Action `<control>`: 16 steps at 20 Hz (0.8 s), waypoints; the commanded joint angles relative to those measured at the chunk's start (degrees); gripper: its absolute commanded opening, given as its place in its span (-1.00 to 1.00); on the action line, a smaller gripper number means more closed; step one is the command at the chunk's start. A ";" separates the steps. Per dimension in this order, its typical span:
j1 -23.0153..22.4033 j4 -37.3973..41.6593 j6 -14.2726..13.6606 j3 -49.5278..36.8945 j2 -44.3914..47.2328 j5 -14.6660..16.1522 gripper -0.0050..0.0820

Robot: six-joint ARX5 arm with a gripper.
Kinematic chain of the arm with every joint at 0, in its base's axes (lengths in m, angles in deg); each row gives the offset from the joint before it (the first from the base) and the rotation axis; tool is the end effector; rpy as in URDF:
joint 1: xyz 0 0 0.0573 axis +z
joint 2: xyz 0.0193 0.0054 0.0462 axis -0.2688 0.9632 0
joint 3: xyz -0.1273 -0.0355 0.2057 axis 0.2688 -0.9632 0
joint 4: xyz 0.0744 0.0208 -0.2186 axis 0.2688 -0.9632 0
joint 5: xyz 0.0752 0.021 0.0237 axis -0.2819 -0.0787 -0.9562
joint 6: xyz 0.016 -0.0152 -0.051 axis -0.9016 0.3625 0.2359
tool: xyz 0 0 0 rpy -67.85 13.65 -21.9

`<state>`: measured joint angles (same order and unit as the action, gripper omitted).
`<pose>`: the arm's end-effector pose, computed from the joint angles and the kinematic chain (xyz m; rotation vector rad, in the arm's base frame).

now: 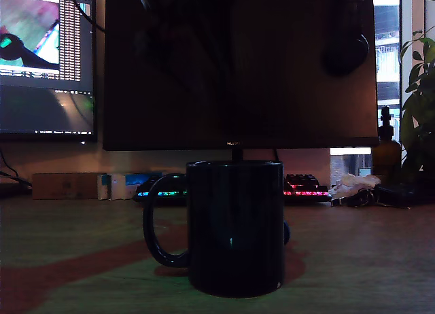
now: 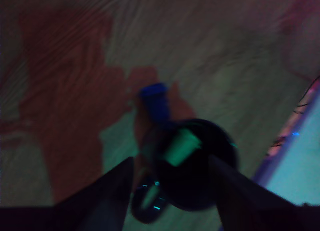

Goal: Pick up the coffee capsules on the table and drop them inside the coffee cup

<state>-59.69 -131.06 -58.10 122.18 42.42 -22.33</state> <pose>0.2292 -0.2328 0.2899 0.3297 1.1930 -0.8915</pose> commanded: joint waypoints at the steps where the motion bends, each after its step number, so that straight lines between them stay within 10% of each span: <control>1: 0.28 -0.81 -0.02 1.81 1.36 -0.22 0.10; 3: 0.50 -0.87 -0.72 2.43 2.40 -0.28 0.10; 6: 2.14 -0.13 -10.40 2.43 3.54 0.09 0.10; 16: 7.98 5.75 -7.96 2.86 8.57 7.52 0.10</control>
<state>-50.92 -125.88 -67.26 124.26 49.51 -15.27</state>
